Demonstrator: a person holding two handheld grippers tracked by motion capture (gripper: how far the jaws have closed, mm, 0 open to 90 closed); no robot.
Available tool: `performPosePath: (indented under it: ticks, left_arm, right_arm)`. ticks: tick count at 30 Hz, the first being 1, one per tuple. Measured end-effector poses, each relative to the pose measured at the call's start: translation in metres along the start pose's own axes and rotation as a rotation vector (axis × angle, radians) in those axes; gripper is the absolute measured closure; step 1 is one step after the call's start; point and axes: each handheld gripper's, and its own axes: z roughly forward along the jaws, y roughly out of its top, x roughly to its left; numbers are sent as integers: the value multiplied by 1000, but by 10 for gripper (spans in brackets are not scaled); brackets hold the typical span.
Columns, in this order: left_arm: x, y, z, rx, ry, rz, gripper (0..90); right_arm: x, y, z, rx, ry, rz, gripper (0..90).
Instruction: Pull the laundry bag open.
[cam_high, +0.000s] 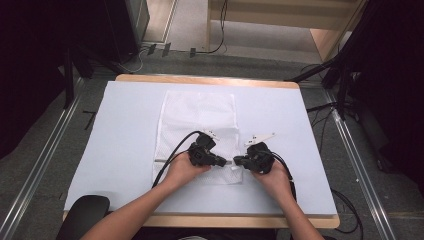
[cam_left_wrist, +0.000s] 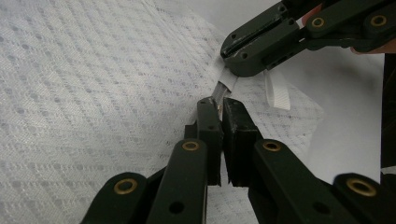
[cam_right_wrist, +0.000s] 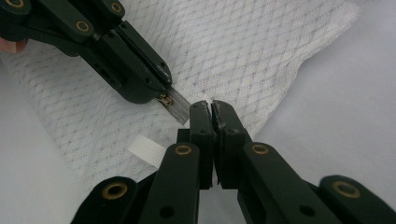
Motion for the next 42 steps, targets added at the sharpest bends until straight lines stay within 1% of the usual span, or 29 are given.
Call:
performPosePath:
  ticks: [1,2,3,4,5,6,10,12,13,14,15,21,23,25,26,28,29,30,32,35,36,41,42]
  left_arm:
    - [2,0,0,3,-11,-7,880]
    - [2,0,0,3,-11,-7,881]
    - [5,0,-1,0,-30,-35,881]
    - [5,0,-1,0,-30,-35,881]
    - [8,0,-2,2,-49,-51,882]
    - [9,0,-3,5,-53,-51,882]
    - [9,1,-3,6,-62,-54,882]
    - [10,2,-4,15,-59,-56,882]
    - [12,1,-6,16,-63,-65,883]
    - [12,1,-6,16,-63,-65,883]
    - [15,1,-10,18,-71,-78,883]
    - [16,-1,-16,29,-62,-70,882]
    - [16,-2,-20,34,-54,-57,882]
    - [16,-3,-23,36,-44,-57,882]
    - [17,-4,-25,35,-48,-65,882]
    - [17,-5,-27,36,-48,-63,882]
    - [18,-6,-29,33,-53,-72,882]
    - [18,-6,-29,33,-53,-72,882]
    - [22,-8,-34,26,-64,-89,882]
    - [24,-10,-37,30,-63,-90,882]
    - [25,-11,-38,28,-64,-98,882]
    - [28,-15,-46,20,-63,-106,882]
    - [28,-15,-48,23,-56,-100,882]
  right_arm:
    - [0,0,0,1,-2,-3,890]
    - [1,0,0,-1,-2,-8,891]
    - [1,-1,0,-5,-2,-13,896]
    - [1,-1,0,-5,-2,-13,896]
    - [1,-3,0,-15,-9,-43,900]
    - [2,-3,0,-18,-14,-56,900]
    - [1,-3,0,-18,-11,-55,900]
    - [1,-3,1,-19,-9,-55,900]
    - [0,-4,1,-23,-7,-57,900]
    - [0,-4,1,-24,-7,-58,900]
    - [0,-4,1,-24,-6,-57,900]
    - [0,-4,0,-25,-2,-54,900]
    - [-1,-5,0,-27,0,-49,900]
    - [-1,-5,0,-27,1,-48,900]
    - [-1,-5,0,-29,2,-49,900]
    - [-1,-5,0,-30,3,-51,900]
    - [-1,-5,1,-32,5,-49,900]
    - [-2,-5,1,-32,7,-47,900]
    - [-2,-5,1,-32,8,-47,900]
    - [-3,-5,1,-35,13,-45,900]
    - [-3,-5,1,-37,17,-43,900]
    - [-4,-6,0,-36,26,-41,900]
    - [-5,-6,0,-36,28,-43,900]
